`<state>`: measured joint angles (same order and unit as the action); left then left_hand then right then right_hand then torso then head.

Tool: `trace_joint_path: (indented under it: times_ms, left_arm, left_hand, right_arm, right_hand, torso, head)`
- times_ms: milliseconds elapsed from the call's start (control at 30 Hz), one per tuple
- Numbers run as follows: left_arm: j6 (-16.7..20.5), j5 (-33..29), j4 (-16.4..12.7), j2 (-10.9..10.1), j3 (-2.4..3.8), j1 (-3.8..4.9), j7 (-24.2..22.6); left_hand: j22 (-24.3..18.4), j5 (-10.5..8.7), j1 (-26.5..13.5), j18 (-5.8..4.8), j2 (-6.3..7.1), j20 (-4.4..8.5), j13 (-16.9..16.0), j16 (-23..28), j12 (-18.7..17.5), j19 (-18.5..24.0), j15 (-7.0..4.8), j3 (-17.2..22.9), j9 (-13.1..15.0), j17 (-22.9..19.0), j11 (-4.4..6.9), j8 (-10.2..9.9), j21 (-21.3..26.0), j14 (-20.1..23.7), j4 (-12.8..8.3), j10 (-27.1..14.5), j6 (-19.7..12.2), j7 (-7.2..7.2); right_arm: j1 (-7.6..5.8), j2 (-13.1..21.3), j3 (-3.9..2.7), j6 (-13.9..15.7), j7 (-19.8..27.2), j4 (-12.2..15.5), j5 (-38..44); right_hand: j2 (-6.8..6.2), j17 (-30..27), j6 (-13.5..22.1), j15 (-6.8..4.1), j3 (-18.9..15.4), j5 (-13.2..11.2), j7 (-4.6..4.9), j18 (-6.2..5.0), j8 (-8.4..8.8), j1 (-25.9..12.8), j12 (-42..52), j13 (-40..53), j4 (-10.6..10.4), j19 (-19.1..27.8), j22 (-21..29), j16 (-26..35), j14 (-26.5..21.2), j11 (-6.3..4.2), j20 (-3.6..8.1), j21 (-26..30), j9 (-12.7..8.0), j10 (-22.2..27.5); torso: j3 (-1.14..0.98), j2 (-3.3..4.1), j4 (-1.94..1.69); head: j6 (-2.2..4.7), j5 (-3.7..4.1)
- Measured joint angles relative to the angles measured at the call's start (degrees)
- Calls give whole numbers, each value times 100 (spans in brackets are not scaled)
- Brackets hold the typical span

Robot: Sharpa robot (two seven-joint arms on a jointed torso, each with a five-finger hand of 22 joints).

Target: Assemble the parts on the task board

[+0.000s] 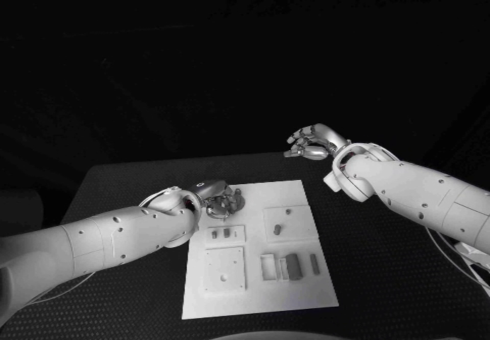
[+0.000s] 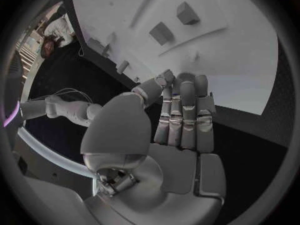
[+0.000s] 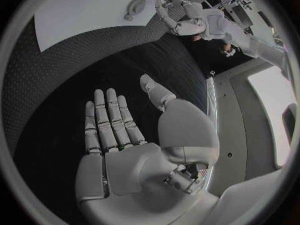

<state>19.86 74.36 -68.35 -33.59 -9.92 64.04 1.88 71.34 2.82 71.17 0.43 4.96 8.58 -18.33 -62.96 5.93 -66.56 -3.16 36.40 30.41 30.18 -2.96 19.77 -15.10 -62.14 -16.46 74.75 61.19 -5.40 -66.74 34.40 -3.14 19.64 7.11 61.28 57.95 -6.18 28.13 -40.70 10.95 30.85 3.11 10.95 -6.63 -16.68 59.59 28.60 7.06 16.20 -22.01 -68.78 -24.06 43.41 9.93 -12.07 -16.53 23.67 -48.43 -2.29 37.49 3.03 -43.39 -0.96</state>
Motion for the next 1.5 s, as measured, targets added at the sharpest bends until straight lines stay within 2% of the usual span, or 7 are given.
trace_joint_path:
  times_ms: [100, 167, 367, 600, 933, 1500]
  left_arm:
    - [-83, -236, -44, -97, 135, 1, -27]
    - [-146, -347, -85, -166, 174, 21, -39]
    - [-383, -486, -104, -343, 179, 87, -33]
    - [-787, -449, -77, -397, 176, 91, 35]
    - [-1149, -393, 113, -293, 173, 91, 121]
    - [-1424, -393, 155, -213, 164, 90, 151]
  left_hand:
    - [9, 0, -1, 1, 0, 0, 0, 0, 0, 0, 0, 0, 0, 6, 0, -4, 0, 0, 0, 0, 0, 0]
    - [10, 0, -13, 0, -12, 12, 2, 0, 0, -12, 0, 0, 1, 8, 0, -9, 0, 0, -1, 0, -1, 1]
    - [17, 0, -43, 0, -40, 21, 10, 0, -23, -23, -19, 0, 3, 14, 20, -22, 0, -20, -1, 20, -4, 3]
    - [23, 0, -47, 0, -45, 13, 13, 0, -27, -32, -19, 0, 10, 22, 20, -33, 0, -20, -2, 19, -14, 13]
    - [34, -1, -67, 0, -97, 11, 12, 0, -46, -31, -19, -1, 17, 29, 20, -61, 0, -20, -2, 19, -23, 20]
    - [39, -24, -56, 0, -106, 10, 9, 0, -51, -30, -17, -16, 31, 33, 20, -41, 0, -19, -17, 18, -21, -1]
  right_arm:
    - [0, 4, 0, 0, 0, 6, 0]
    - [0, 7, 0, 0, 0, 11, 0]
    - [0, 17, 0, -1, 0, 12, -1]
    - [0, 27, 1, -2, -1, 12, -1]
    - [0, 21, 1, -2, -2, 20, -1]
    - [0, 20, 1, -3, -2, 19, -1]
  right_hand:
    - [0, 0, 0, 0, 0, 0, 0, 0, 0, 0, 0, 0, 0, 0, 0, 0, 0, 0, 0, 0, 0, 0]
    - [0, 0, 0, 0, 0, 0, 0, 0, 0, 0, 0, 0, 0, 0, 0, 0, 0, 0, 0, 0, 0, 0]
    - [0, 5, 0, 0, 0, 0, 0, 0, 0, 0, 0, -2, 0, 0, -5, 0, 0, 0, 0, 0, 0, 0]
    - [0, 4, 0, 0, 0, 0, 0, 0, 0, 0, 0, -4, 0, 0, -5, 0, 0, 0, 0, 2, 1, 0]
    - [0, 9, 0, 0, 0, 0, 0, 0, 0, 0, 0, -9, 0, 0, -11, 0, 0, 0, 0, 23, 1, 0]
    - [0, 14, 0, 0, 0, 0, 0, 0, 0, 0, 0, -9, 0, 0, -17, 22, 0, 0, 0, 22, -4, 0]
  torso:
    - [-3, -3, -3]
    - [-3, -3, -6]
    - [-2, -3, -7]
    - [0, 0, -7]
    - [4, 2, -3]
    - [1, 3, 3]
  head:
    - [4, -4]
    - [8, -4]
    - [18, -12]
    - [9, -12]
    - [-2, -21]
    - [-21, -9]
